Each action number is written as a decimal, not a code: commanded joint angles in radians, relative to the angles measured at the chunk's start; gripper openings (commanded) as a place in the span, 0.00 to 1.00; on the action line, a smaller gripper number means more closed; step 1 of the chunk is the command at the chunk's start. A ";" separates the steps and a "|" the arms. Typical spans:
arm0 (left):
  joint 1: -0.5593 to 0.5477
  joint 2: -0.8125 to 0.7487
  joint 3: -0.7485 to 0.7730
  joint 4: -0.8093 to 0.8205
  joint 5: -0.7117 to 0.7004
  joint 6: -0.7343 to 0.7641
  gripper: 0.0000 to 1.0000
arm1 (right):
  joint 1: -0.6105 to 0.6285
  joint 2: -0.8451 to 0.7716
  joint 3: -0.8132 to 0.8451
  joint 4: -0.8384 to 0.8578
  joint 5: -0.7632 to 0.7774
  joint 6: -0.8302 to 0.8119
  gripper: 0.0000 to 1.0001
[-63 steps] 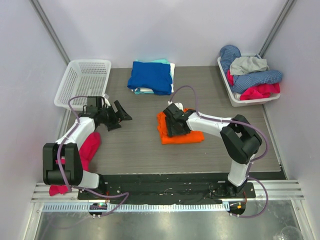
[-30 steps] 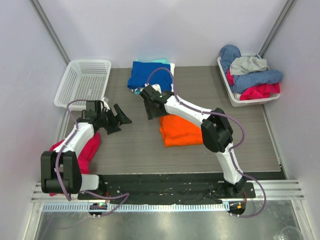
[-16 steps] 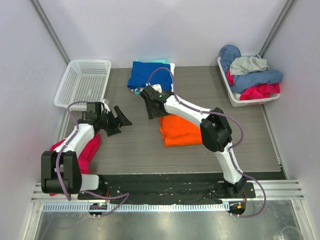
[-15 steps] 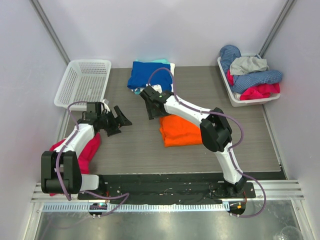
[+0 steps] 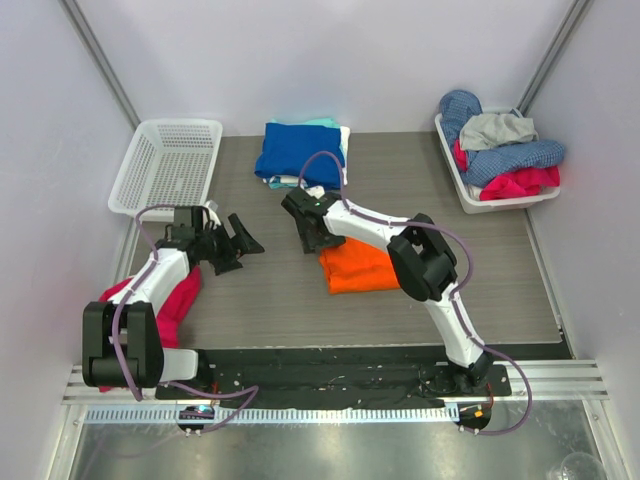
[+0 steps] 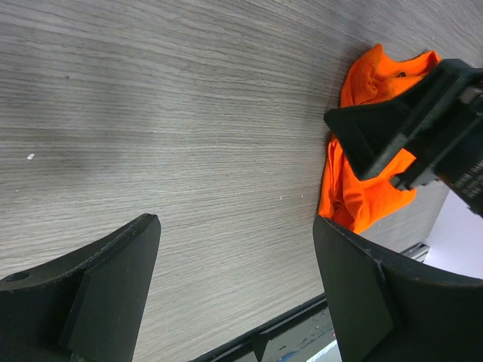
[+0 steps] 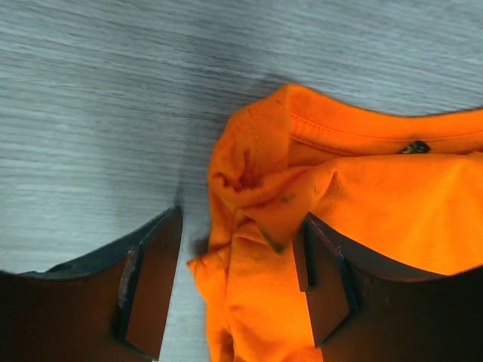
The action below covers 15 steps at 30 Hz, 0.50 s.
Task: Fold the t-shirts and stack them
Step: Neatly place the folded tshirt to the corner
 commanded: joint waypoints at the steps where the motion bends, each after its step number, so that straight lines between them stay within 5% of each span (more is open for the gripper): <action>1: 0.001 -0.023 0.000 0.032 0.012 0.008 0.88 | 0.000 0.023 -0.011 0.053 0.020 0.008 0.67; 8: 0.001 -0.038 -0.006 0.020 0.006 0.011 0.88 | -0.011 0.051 -0.063 0.094 -0.041 0.025 0.63; 15: 0.003 -0.043 -0.017 0.011 -0.005 0.020 0.88 | -0.028 0.057 -0.140 0.133 -0.092 0.038 0.29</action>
